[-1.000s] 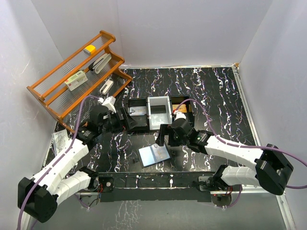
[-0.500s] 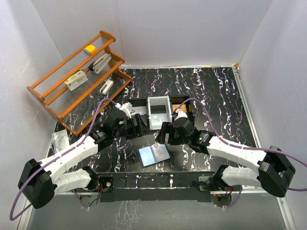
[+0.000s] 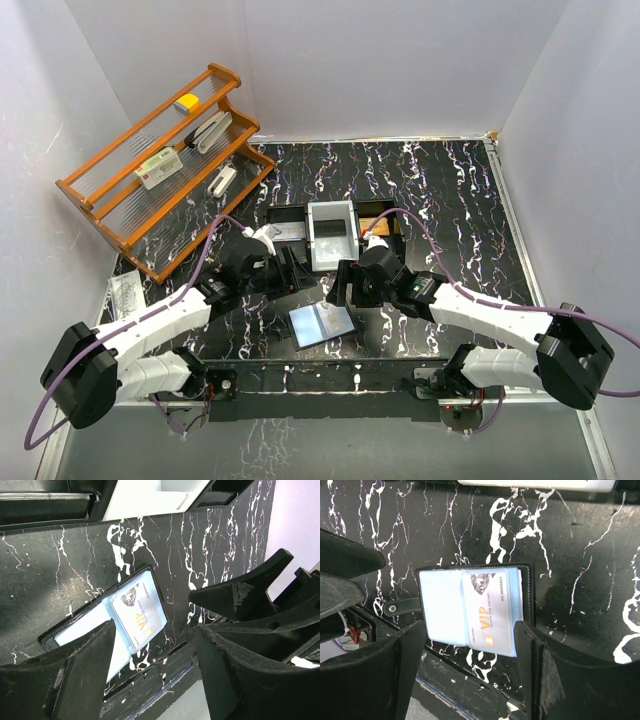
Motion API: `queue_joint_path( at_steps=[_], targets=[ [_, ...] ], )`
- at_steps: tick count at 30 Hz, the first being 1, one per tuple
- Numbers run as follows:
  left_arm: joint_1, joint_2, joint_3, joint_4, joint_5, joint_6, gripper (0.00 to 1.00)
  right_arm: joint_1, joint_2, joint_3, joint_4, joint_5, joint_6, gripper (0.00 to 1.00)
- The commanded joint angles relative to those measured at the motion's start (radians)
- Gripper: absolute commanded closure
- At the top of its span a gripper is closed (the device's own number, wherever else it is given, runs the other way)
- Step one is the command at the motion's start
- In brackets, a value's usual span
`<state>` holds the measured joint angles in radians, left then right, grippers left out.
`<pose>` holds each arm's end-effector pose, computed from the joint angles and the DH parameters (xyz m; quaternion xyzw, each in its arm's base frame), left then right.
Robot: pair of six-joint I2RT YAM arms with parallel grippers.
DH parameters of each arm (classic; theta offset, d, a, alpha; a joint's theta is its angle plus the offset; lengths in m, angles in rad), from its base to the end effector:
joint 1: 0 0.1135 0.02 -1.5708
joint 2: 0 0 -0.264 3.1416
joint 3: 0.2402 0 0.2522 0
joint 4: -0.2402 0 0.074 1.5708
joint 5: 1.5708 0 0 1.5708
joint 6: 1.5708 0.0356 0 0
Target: Take the credit cards out of the card holder
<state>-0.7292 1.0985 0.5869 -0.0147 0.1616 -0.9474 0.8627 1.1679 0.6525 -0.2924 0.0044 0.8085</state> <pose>0.1731 -0.1623 0.2262 -0.0540 0.8631 -0.4165 0.2805 0.1529 0.1784 0.2086 -0.0243 0.9278 0.2748 0.2512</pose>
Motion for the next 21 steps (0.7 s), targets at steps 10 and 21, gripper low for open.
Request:
queue_joint_path(
  at_steps=[10,21],
  targets=[
    [-0.015,0.047,-0.025,0.067,0.0,-0.088,0.4,-0.004,0.025,0.029,0.02,-0.101,0.062,0.4],
    [-0.041,0.06,-0.067,0.08,0.014,-0.172,0.46,-0.005,0.144,0.065,-0.019,-0.141,0.058,0.5]
  ],
)
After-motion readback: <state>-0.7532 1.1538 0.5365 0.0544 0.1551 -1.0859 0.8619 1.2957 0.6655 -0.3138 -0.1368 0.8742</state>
